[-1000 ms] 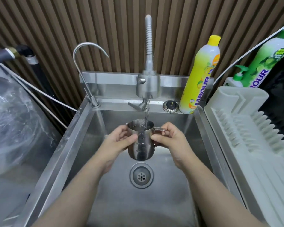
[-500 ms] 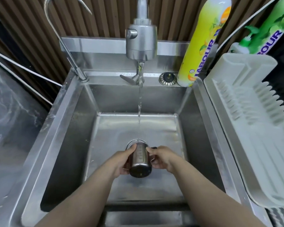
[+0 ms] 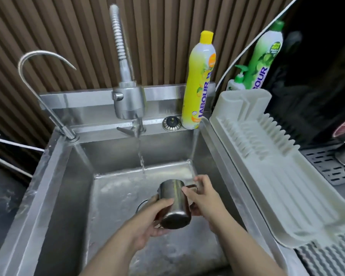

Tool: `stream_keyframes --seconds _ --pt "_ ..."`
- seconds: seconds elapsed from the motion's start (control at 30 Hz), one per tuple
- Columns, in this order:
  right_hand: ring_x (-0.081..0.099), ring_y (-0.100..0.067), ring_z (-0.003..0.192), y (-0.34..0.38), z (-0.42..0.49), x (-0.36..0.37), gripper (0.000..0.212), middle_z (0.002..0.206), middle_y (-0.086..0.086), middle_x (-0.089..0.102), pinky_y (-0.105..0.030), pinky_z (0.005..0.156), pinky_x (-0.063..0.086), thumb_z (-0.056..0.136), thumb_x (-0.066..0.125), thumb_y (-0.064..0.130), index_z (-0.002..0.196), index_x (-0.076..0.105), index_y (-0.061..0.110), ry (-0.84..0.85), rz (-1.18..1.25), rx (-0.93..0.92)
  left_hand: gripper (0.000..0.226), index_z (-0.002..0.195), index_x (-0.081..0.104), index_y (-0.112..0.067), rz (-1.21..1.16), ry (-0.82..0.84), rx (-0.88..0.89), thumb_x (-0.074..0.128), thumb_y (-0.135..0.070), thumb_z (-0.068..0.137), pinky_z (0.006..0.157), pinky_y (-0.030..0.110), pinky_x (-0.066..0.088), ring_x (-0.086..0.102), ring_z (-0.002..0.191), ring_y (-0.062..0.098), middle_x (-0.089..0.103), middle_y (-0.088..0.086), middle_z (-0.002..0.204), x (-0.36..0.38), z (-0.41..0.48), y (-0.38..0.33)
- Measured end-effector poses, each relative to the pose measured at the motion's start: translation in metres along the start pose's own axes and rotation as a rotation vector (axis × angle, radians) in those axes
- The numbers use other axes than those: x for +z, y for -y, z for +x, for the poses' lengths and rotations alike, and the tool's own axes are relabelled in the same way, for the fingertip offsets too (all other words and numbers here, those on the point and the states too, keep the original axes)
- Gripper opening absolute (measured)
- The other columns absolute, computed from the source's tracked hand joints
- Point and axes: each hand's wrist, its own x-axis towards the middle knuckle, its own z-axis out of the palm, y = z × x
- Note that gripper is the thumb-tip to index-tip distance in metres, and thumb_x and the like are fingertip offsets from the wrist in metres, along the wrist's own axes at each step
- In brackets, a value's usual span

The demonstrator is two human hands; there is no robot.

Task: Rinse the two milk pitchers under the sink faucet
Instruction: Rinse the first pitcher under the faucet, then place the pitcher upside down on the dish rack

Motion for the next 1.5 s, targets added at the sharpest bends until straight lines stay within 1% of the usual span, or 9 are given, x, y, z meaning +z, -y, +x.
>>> stream_keyframes --seconds 0.1,0.17,0.37,0.57,0.77,0.87,1.17,1.33,1.5 --pt "0.057 -0.013 0.109 0.024 -0.017 -0.029 0.016 0.115 -0.007 0.060 -0.009 0.088 0.044 0.079 0.068 0.031 0.091 0.058 0.031 -0.106 -0.299 -0.395 0.035 0.117 0.057 -0.026 -0.025 0.006 0.126 0.061 -0.033 0.082 0.056 0.026 0.048 0.064 0.070 0.013 0.071 0.001 0.088 0.030 -0.001 -0.032" --pt "0.027 0.011 0.134 0.038 -0.030 -0.056 0.027 0.138 0.011 0.045 0.000 0.101 0.022 0.076 0.065 0.046 0.098 0.064 0.030 -0.107 -0.532 -0.594 0.045 0.124 0.053 -0.025 -0.015 0.041 0.191 0.061 -0.035 0.081 0.060 0.028 0.049 0.062 0.073 0.015 0.068 0.001 0.090 0.049 0.003 -0.055" --pt "0.011 0.028 0.127 0.082 -0.044 -0.134 0.072 0.136 0.026 0.034 0.003 0.104 0.007 0.069 0.053 0.063 0.131 0.051 0.027 -0.187 -0.830 -0.731 0.045 0.122 0.046 -0.036 0.054 0.175 0.323 0.064 -0.037 0.081 0.066 0.039 0.055 0.064 0.078 0.017 0.064 -0.001 0.102 0.122 0.010 -0.121" --pt "0.044 0.025 0.095 0.118 -0.019 -0.196 0.050 0.100 0.035 0.050 0.003 0.082 0.030 0.075 0.074 0.035 0.121 0.059 0.026 -0.414 -0.629 -0.739 0.029 0.107 0.060 -0.025 0.119 0.256 0.442 0.066 -0.037 0.081 0.062 0.031 0.059 0.067 0.074 0.025 0.067 0.004 0.097 0.193 0.025 -0.174" --pt "0.062 -0.012 0.100 0.133 0.035 -0.240 0.043 0.113 -0.004 0.067 -0.015 0.085 0.050 0.076 0.075 0.030 0.115 0.063 0.016 -0.299 -0.264 -0.426 0.017 0.096 0.065 -0.015 0.312 0.099 0.463 0.064 -0.029 0.086 0.064 0.027 0.050 0.053 0.067 0.014 0.062 0.002 0.081 0.239 0.082 -0.199" --pt "0.056 -0.012 0.089 0.128 0.051 -0.243 0.031 0.119 -0.018 0.064 -0.005 0.063 0.044 0.083 0.069 0.024 0.111 0.063 0.012 -0.278 -0.181 -0.323 0.013 0.082 0.063 -0.016 0.314 -0.004 0.435 0.067 -0.028 0.083 0.068 0.029 0.050 0.055 0.075 0.014 0.062 0.005 0.085 0.246 0.118 -0.196" --pt "0.058 -0.024 0.113 0.119 0.080 -0.242 0.037 0.118 -0.008 0.066 -0.038 0.101 0.045 0.087 0.058 0.032 0.117 0.062 0.011 -0.365 -0.217 -0.206 0.012 0.084 0.060 -0.014 0.311 -0.054 0.469 0.069 -0.022 0.082 0.065 0.032 0.051 0.058 0.070 0.019 0.060 0.007 0.087 0.250 0.158 -0.186" --pt "0.061 -0.013 0.098 0.107 0.042 -0.242 0.029 0.107 0.001 0.069 -0.026 0.085 0.045 0.088 0.053 0.035 0.107 0.067 0.019 -0.544 -0.173 -0.271 0.014 0.095 0.061 -0.016 0.705 -0.297 0.898 0.061 -0.026 0.086 0.064 0.029 0.042 0.053 0.072 0.018 0.059 0.002 0.083 0.257 0.133 -0.185" --pt "0.053 -0.011 0.062 0.051 -0.031 -0.283 0.017 0.064 0.006 0.060 -0.024 0.059 0.040 0.084 0.057 0.023 0.067 0.059 0.024 -0.914 -0.069 -0.280 0.006 0.076 0.062 -0.017 0.816 -0.015 1.230 0.060 -0.016 0.082 0.062 0.016 0.039 0.054 0.069 0.013 0.061 -0.001 0.071 0.305 0.109 -0.158"
